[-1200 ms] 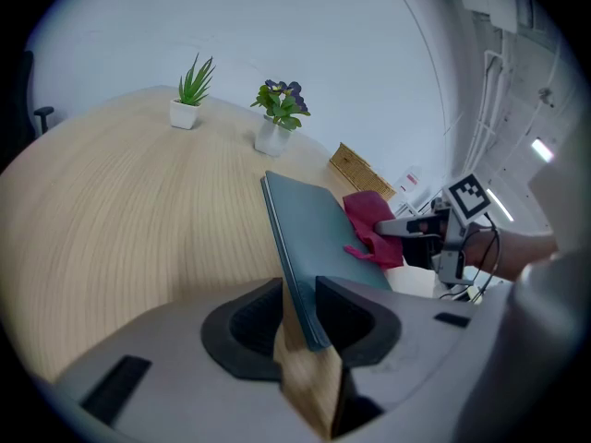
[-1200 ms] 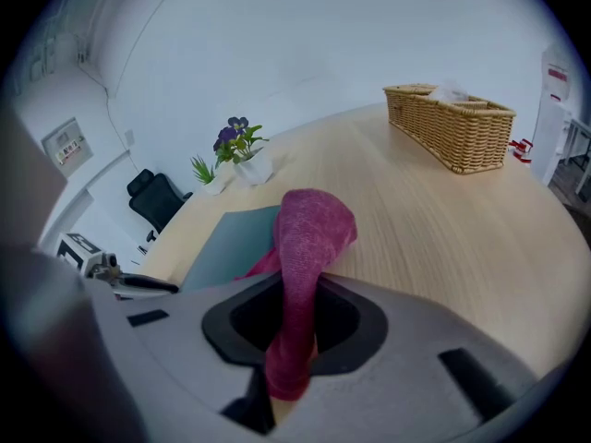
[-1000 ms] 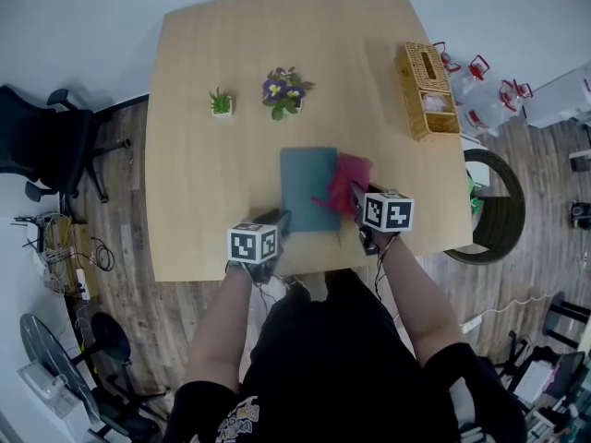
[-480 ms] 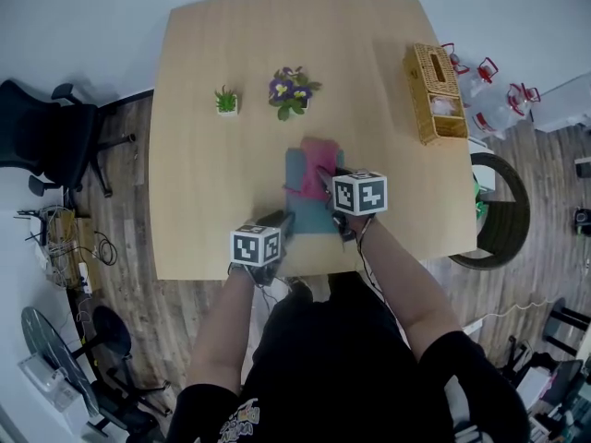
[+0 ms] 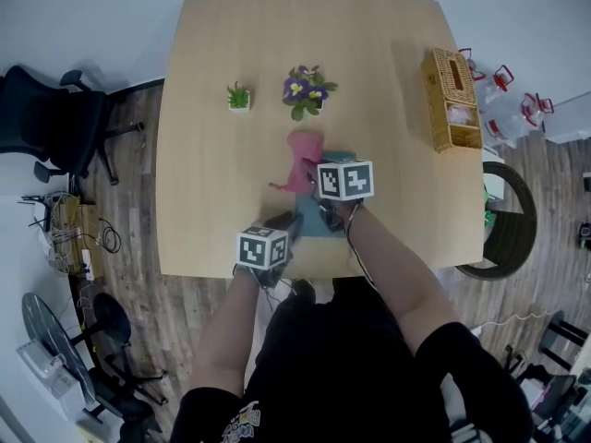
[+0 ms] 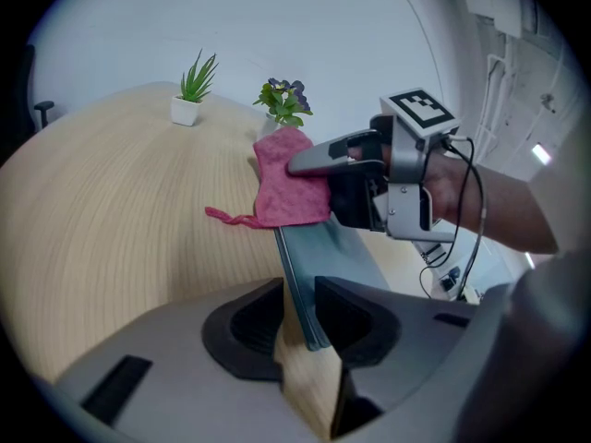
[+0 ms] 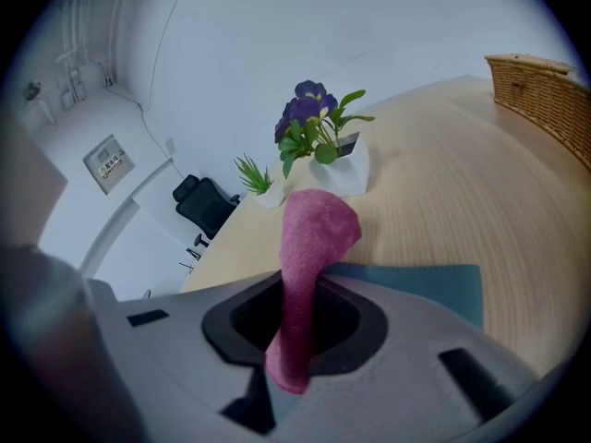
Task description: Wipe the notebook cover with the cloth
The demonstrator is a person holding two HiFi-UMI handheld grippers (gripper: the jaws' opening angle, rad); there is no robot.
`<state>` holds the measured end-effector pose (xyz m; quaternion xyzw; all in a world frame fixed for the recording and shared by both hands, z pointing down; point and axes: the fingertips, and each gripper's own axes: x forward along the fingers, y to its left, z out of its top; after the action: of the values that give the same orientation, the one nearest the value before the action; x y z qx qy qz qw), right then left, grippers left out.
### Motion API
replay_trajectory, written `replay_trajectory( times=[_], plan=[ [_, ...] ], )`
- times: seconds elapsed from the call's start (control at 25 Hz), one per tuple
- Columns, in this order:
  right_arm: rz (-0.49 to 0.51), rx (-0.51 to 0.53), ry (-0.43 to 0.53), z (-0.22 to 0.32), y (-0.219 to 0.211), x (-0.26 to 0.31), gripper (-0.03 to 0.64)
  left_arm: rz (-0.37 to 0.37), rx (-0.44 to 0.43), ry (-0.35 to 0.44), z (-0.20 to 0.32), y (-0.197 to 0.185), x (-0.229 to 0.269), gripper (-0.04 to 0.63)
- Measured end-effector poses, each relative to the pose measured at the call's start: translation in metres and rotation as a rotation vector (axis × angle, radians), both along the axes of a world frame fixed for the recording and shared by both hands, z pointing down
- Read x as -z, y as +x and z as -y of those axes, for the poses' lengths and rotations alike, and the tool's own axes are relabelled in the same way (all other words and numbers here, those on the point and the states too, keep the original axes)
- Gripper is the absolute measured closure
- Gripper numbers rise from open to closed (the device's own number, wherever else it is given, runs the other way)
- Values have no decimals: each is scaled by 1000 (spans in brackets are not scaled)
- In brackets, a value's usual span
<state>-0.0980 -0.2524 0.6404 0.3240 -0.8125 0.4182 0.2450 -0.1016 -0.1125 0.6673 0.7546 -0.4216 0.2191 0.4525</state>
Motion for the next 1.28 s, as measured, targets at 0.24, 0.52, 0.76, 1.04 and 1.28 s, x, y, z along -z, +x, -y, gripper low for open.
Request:
replay_trajectory(
  times=[0.24, 0.52, 0.76, 1.04, 1.28],
  plan=[
    [-24, 12, -24, 7, 2, -9, 548, -8, 2, -7, 1, -1, 0, 499],
    [-38, -38, -34, 13, 31, -12, 548, -3, 2, -2, 0, -2, -1, 500],
    [-62, -94, -40, 17, 69, -17, 548, -6, 2, -3, 0, -2, -1, 500],
    [-71, -121, -33, 15, 95, -16, 548, -3, 2, -2, 1, -1, -1, 500],
    [-85, -153, -32, 11, 115, -17, 548, 0, 2, 2, 1, -1, 0, 500]
  ],
)
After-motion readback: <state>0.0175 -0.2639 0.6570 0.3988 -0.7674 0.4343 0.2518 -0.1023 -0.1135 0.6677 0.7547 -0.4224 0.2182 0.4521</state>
